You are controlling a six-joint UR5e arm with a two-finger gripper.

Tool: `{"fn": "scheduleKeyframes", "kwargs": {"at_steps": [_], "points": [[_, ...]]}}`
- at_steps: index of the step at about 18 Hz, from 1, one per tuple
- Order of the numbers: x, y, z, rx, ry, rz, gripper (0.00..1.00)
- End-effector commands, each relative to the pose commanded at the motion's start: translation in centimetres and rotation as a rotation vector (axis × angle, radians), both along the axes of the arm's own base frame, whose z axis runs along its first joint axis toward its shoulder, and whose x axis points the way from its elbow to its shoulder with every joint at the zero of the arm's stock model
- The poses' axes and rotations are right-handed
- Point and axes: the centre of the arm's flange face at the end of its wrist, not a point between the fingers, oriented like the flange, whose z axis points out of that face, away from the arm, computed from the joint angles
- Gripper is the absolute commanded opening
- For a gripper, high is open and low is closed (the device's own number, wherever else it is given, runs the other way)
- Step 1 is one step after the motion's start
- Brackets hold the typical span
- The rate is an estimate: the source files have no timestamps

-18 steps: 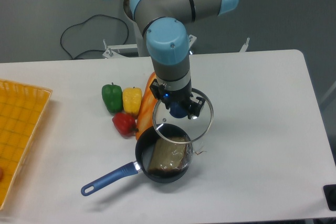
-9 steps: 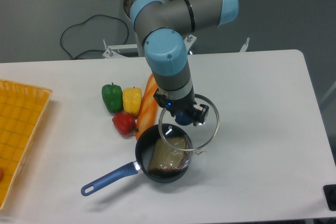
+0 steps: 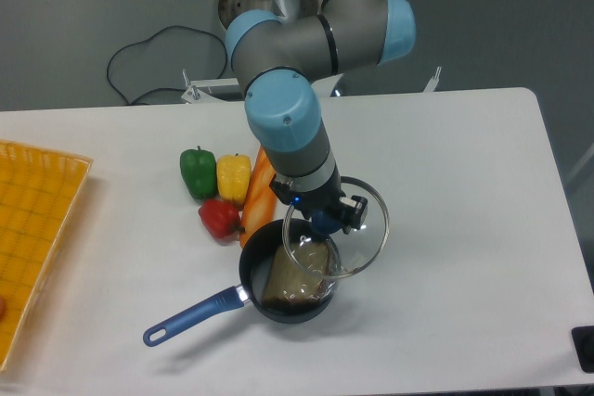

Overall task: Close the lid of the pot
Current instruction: 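Lower the glass lid onto the rim of the frying pan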

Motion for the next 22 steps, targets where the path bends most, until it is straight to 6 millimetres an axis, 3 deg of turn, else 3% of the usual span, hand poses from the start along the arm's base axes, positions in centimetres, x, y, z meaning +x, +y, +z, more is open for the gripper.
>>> {"fn": "scheduleKeyframes", "kwargs": {"at_steps": [6, 22], "points": [[0.9, 1.0, -0.5, 0.002, 0.016, 0.014, 0.55], [2.9, 4.2, -4.3, -0.046, 0.103, 0.047, 0.55]]}}
